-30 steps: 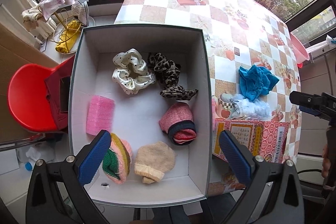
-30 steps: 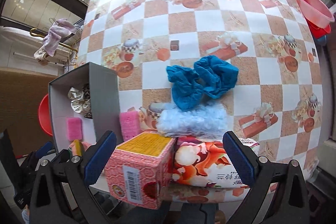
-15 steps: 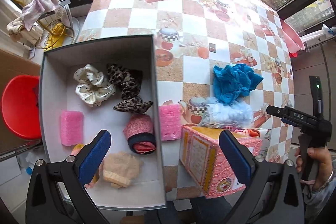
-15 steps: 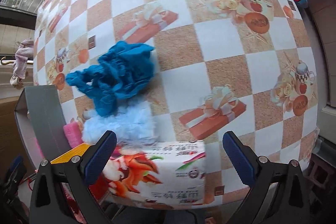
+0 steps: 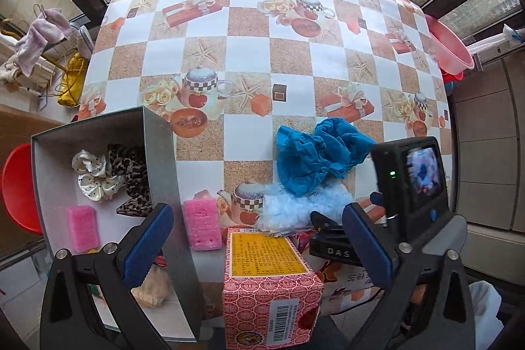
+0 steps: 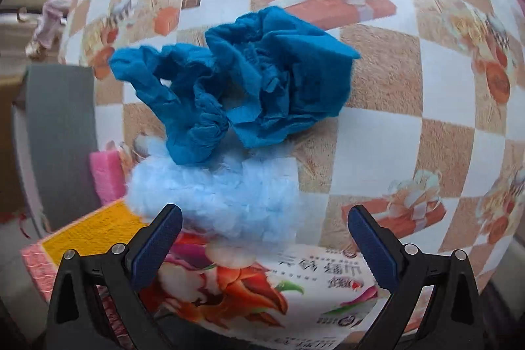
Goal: Organize soft objects
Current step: 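Move both tools back toward the blue cloth and fluffy item, then grasp blue cloth with left tool while right tool grasps light-blue fluffy item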
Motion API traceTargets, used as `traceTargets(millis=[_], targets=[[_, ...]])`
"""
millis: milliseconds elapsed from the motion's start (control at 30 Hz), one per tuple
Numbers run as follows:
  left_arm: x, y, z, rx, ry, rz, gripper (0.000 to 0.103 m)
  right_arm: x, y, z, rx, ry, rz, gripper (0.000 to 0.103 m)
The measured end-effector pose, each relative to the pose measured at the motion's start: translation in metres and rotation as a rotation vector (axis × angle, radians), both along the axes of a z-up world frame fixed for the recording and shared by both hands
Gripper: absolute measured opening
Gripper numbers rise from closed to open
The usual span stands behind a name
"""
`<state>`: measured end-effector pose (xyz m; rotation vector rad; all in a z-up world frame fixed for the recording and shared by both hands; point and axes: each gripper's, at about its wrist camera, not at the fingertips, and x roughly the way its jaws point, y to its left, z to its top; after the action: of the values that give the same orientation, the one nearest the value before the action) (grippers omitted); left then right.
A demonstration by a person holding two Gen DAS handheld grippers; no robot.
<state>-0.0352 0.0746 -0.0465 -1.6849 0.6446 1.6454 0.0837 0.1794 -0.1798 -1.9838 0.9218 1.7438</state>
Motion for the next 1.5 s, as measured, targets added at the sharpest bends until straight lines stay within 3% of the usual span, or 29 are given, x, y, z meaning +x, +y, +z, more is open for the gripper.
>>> traceTargets(millis=[100,300,567,767,900,1000,1100,1200,1400,1500], targets=[[0.001,0.002,-0.005,-0.021,-0.008,0.021,0.103,-0.005,-0.004,-0.013,0.043,-0.053,0.087,0.102],[0.012,0.02,-0.014,-0.047,-0.025,0.026,0.103,0.026,0.02,-0.013,0.089,-0.063,0.066,0.102],[0.046,0.067,-0.029,-0.067,-0.016,-0.076,0.103,0.111,0.08,-0.009,0.15,-0.104,-0.079,0.102],[0.07,0.112,-0.062,-0.111,0.0,-0.161,0.103,0.181,0.118,-0.004,0.189,-0.136,-0.222,0.102],[0.081,0.137,-0.091,-0.154,0.025,-0.209,0.103,0.213,0.126,0.014,0.178,-0.004,-0.344,0.102],[0.088,0.15,-0.111,-0.191,0.089,-0.265,0.103,0.225,0.121,0.027,0.15,0.088,-0.359,0.102],[0.092,0.155,-0.124,-0.227,0.152,-0.303,0.103,0.206,0.11,0.036,0.156,0.164,-0.31,0.102],[0.093,0.156,-0.131,-0.226,0.146,-0.313,0.103,0.187,0.1,0.045,0.211,0.198,-0.173,0.102],[0.096,0.159,-0.148,-0.256,0.135,-0.324,0.103,0.151,0.074,0.023,0.261,0.172,0.123,0.102],[0.102,0.164,-0.158,-0.27,0.143,-0.334,0.103,0.14,0.067,0.006,0.271,0.138,0.213,0.102]])
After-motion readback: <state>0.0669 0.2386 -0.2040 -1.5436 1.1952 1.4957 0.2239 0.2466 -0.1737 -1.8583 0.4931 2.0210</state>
